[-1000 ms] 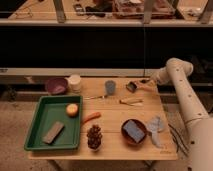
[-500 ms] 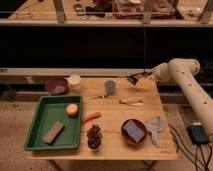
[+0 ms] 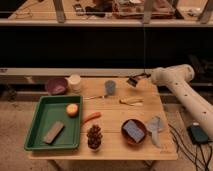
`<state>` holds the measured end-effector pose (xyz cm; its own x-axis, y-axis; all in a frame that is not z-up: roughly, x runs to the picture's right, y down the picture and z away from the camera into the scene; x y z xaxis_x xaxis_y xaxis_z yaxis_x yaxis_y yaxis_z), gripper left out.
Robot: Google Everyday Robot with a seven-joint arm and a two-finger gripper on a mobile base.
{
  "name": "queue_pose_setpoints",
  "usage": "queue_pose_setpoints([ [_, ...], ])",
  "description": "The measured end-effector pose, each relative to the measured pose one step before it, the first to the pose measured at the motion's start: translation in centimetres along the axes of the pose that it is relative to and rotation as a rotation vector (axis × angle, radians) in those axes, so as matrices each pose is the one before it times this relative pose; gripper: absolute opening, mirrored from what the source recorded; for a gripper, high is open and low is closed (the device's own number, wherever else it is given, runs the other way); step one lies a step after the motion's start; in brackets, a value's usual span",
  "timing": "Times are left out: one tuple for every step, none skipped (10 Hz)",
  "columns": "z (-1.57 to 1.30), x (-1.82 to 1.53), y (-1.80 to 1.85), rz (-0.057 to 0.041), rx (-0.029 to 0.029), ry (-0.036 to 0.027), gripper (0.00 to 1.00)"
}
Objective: Wipe table surface with brush
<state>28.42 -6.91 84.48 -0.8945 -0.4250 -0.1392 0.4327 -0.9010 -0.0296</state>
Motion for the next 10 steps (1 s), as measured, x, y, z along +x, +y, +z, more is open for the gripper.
queue_pose_setpoints([
  [0.055, -0.736, -0.230, -0.01368, -0.01513, -0.01995, 0.00],
  [0.161, -0.477, -0.249, -0.00406, -0.00357, -0.01041, 0.00],
  [0.167, -0.422, -0.200, -0.00177, -0.00120, -0.00985, 0.00],
  [0.471, -0.674, -0.567, 0.00125, 0.00568, -0.01460, 0.00],
  [0.596, -0.731, -0.679, 0.00546, 0.01142, -0.01494, 0.00],
  [0.377, -0.482, -0.396, 0.00615, 0.00902, -0.01158, 0.00],
  [0.270, -0.401, -0.301, 0.00660, 0.00915, -0.00965, 0.00],
  [0.165, -0.628, -0.208, 0.01517, 0.00944, -0.00825, 0.00],
  [-0.129, -0.538, 0.171, 0.01462, 0.00099, -0.00511, 0.00],
  [-0.024, -0.446, 0.175, 0.01049, 0.00086, -0.00543, 0.00],
])
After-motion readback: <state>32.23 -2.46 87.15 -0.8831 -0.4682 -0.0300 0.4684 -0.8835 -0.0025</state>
